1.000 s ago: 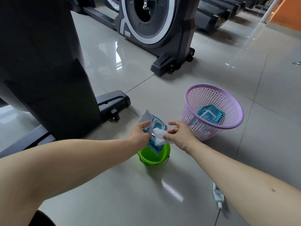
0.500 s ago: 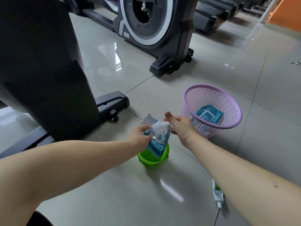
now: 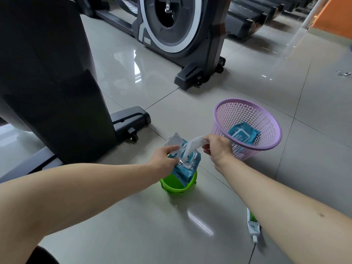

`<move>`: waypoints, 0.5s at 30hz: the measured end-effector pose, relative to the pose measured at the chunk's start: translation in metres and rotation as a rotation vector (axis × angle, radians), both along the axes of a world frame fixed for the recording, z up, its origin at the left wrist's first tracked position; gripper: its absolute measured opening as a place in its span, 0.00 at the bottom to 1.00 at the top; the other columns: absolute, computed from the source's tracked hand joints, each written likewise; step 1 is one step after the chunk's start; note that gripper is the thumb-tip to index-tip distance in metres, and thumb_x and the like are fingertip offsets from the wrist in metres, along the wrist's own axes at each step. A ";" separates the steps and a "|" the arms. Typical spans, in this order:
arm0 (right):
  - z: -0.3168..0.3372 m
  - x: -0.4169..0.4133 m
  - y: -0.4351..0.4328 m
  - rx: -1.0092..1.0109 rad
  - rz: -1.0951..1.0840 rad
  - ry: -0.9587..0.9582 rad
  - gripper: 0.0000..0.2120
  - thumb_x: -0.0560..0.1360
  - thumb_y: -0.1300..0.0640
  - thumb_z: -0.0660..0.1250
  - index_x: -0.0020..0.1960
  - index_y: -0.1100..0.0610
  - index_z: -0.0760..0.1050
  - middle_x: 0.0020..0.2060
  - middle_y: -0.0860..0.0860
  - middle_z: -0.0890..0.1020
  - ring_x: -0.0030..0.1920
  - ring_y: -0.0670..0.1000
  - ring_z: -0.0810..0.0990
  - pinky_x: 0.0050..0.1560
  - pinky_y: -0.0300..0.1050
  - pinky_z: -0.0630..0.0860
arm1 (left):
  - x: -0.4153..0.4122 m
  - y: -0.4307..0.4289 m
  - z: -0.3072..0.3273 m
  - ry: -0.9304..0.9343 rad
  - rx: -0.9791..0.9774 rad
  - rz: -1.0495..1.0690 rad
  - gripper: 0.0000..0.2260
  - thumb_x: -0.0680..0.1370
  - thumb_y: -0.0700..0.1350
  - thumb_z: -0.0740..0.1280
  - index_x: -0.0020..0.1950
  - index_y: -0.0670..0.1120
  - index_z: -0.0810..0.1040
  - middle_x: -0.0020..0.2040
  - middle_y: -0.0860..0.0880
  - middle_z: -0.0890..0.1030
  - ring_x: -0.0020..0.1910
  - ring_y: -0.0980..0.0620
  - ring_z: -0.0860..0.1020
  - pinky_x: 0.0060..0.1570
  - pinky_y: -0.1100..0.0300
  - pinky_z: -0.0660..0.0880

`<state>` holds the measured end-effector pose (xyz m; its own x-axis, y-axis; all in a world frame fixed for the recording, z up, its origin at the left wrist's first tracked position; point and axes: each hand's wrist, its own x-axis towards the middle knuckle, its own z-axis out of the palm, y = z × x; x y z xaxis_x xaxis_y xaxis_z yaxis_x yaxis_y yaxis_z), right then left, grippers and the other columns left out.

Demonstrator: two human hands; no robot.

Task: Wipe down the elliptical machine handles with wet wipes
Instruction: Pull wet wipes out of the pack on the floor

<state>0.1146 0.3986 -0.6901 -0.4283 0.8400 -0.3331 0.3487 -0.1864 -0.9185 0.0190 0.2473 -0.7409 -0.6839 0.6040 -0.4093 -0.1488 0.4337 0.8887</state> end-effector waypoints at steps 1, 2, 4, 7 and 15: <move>0.002 0.000 0.000 -0.040 -0.039 0.035 0.04 0.75 0.59 0.68 0.43 0.59 0.80 0.44 0.56 0.84 0.43 0.53 0.81 0.43 0.49 0.80 | -0.001 0.000 0.000 -0.001 0.000 0.002 0.23 0.78 0.37 0.72 0.70 0.55 0.79 0.65 0.48 0.81 0.56 0.47 0.83 0.59 0.53 0.82; 0.003 -0.001 0.000 -0.063 -0.068 0.058 0.04 0.75 0.60 0.68 0.42 0.57 0.79 0.43 0.55 0.83 0.44 0.53 0.80 0.43 0.47 0.78 | -0.001 0.000 0.000 -0.004 0.000 0.005 0.23 0.78 0.37 0.72 0.70 0.54 0.79 0.65 0.48 0.80 0.57 0.46 0.82 0.60 0.53 0.81; 0.003 -0.002 0.000 -0.073 -0.085 0.077 0.03 0.75 0.58 0.69 0.42 0.55 0.78 0.44 0.52 0.82 0.47 0.53 0.79 0.47 0.48 0.76 | -0.002 -0.001 0.000 -0.009 -0.002 0.008 0.23 0.78 0.37 0.72 0.71 0.54 0.78 0.66 0.48 0.80 0.57 0.46 0.82 0.60 0.53 0.81; 0.005 -0.005 -0.001 -0.063 -0.076 0.109 0.03 0.75 0.56 0.71 0.43 0.54 0.80 0.47 0.52 0.83 0.52 0.56 0.80 0.55 0.53 0.79 | -0.004 -0.001 0.001 -0.012 0.007 0.020 0.23 0.79 0.36 0.71 0.71 0.53 0.78 0.66 0.49 0.79 0.58 0.46 0.82 0.60 0.53 0.81; 0.015 -0.016 -0.006 0.171 -0.034 0.141 0.13 0.78 0.48 0.73 0.41 0.57 0.83 0.42 0.53 0.85 0.43 0.49 0.80 0.45 0.43 0.80 | -0.007 0.001 0.003 0.000 0.020 0.007 0.23 0.78 0.37 0.72 0.71 0.54 0.78 0.65 0.49 0.80 0.58 0.47 0.82 0.61 0.53 0.80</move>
<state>0.0982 0.3926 -0.6752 -0.4305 0.8941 -0.1232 0.2109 -0.0331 -0.9770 0.0116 0.2481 -0.7374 -0.6882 0.6070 -0.3973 -0.1523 0.4145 0.8972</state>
